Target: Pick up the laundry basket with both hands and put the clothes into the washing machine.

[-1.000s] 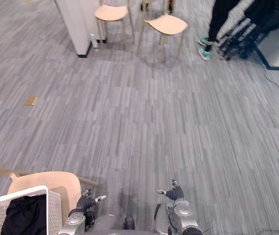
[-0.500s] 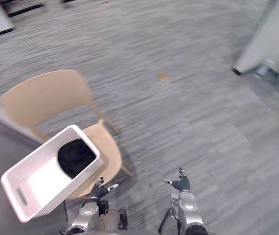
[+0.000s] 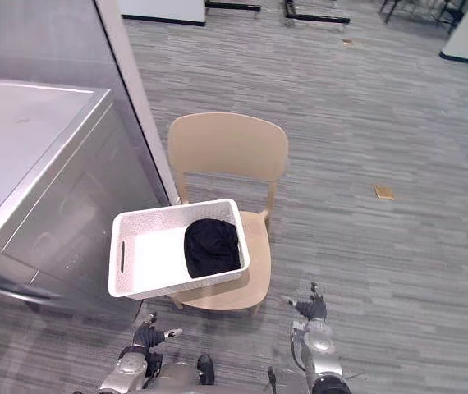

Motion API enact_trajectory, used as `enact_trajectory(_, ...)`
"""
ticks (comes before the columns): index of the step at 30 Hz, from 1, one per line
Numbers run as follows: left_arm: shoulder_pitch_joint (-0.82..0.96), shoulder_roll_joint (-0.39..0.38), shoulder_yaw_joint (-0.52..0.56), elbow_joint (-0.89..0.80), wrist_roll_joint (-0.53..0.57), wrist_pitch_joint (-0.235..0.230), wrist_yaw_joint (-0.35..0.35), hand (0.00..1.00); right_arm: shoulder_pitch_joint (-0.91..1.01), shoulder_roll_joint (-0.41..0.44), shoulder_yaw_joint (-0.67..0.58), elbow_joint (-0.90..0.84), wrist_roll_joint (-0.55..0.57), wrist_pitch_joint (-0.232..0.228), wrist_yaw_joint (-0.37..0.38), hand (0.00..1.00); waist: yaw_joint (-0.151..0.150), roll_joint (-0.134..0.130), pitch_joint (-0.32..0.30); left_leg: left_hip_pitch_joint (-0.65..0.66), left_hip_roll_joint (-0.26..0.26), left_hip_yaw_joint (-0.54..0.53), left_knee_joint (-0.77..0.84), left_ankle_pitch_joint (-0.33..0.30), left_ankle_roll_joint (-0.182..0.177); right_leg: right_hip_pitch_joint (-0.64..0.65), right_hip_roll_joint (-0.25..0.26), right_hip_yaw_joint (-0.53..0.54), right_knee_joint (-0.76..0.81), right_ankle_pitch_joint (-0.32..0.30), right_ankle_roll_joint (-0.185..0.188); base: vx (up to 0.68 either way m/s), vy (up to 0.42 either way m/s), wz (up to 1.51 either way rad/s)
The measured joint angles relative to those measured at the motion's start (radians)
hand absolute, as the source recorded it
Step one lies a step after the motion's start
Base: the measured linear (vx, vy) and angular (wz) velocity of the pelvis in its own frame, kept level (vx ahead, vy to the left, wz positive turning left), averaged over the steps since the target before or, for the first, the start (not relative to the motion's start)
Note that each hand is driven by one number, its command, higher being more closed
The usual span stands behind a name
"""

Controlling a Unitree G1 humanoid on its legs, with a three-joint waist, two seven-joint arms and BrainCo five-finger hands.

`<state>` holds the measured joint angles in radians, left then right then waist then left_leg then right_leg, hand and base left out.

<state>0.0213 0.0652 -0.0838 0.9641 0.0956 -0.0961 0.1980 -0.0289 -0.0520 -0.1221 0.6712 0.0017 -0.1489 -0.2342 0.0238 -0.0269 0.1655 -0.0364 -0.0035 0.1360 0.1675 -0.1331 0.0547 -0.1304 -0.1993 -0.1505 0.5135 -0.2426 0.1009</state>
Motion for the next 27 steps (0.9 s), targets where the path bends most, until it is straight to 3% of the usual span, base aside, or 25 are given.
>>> enact_trajectory(1,-0.001,0.000,-0.001,0.000,-0.001,0.000,0.001,0.00,0.007,-0.001,0.000,-0.052,-0.030,0.000,-0.029,0.00,-0.009,-0.013,-0.002,-0.001,-0.011,-0.027,0.004,0.009,-0.012,-0.004,0.030,0.069,-0.084,0.007,0.007,0.06,-0.107,0.90)
enact_trajectory(3,-0.006,0.009,0.001,0.008,-0.002,-0.007,0.004,0.00,0.037,-0.008,0.006,-0.144,-0.071,0.000,-0.049,0.00,-0.011,-0.038,0.004,-0.009,-0.047,-0.083,0.024,0.009,-0.025,0.011,0.018,0.067,-0.177,0.088,0.015,0.06,-0.176,1.01)
enact_trajectory(6,0.002,-0.001,0.010,0.008,-0.002,-0.024,0.008,0.00,0.058,-0.038,0.058,-0.287,-0.189,-0.001,-0.044,0.00,-0.004,-0.001,-0.009,-0.023,-0.009,-0.125,-0.011,0.031,-0.057,0.026,0.058,0.028,-0.254,0.117,-0.011,0.13,-0.156,0.36)
enact_trajectory(9,0.008,-0.002,0.014,0.011,-0.002,-0.024,0.006,0.00,0.077,-0.061,0.133,-0.380,-0.268,-0.014,-0.014,0.00,-0.007,-0.004,-0.009,-0.011,0.019,-0.172,-0.041,0.045,-0.079,0.080,0.092,-0.026,-0.327,0.139,-0.028,0.08,-0.160,0.34)
enact_trajectory(14,0.010,-0.002,0.013,0.010,-0.001,-0.035,-0.001,0.00,0.062,-0.101,0.227,-0.379,-0.309,-0.039,0.064,0.00,0.004,-0.007,-0.010,0.004,0.019,-0.233,-0.064,0.059,-0.095,0.143,0.100,-0.089,-0.391,0.148,-0.036,0.06,-0.063,0.39)
enact_trajectory(19,-0.005,-0.001,0.002,0.006,-0.001,-0.044,-0.003,0.00,-0.045,-0.155,0.320,-0.238,-0.308,-0.041,0.106,0.00,0.019,0.005,0.001,-0.081,-0.020,-0.326,-0.066,0.130,-0.109,0.137,0.074,-0.218,-0.412,0.156,-0.032,-0.03,-0.007,0.81)
enact_trajectory(21,-0.007,0.002,0.000,0.001,-0.001,-0.045,-0.003,0.00,-0.135,-0.174,0.355,-0.171,-0.320,-0.041,0.106,0.00,0.031,0.024,0.025,-0.116,-0.021,-0.337,-0.066,0.149,-0.103,0.121,0.075,-0.257,-0.412,0.162,-0.039,-0.11,0.024,0.62)
enact_trajectory(23,-0.035,0.006,0.003,-0.022,-0.001,-0.050,-0.003,0.00,-0.305,-0.201,0.405,-0.070,-0.357,-0.042,0.104,0.00,0.070,0.051,0.092,-0.160,-0.020,-0.343,-0.067,0.190,-0.110,0.076,0.076,-0.262,-0.392,0.175,-0.048,-0.20,0.011,0.21)
enact_trajectory(27,-0.081,0.009,0.002,-0.029,-0.003,-0.071,-0.002,0.00,-0.544,-0.278,0.473,0.108,-0.404,-0.039,0.100,0.00,0.100,0.095,0.176,-0.227,-0.008,-0.341,-0.131,0.217,-0.109,-0.043,0.057,-0.287,-0.294,0.163,-0.058,-0.26,0.028,0.24)
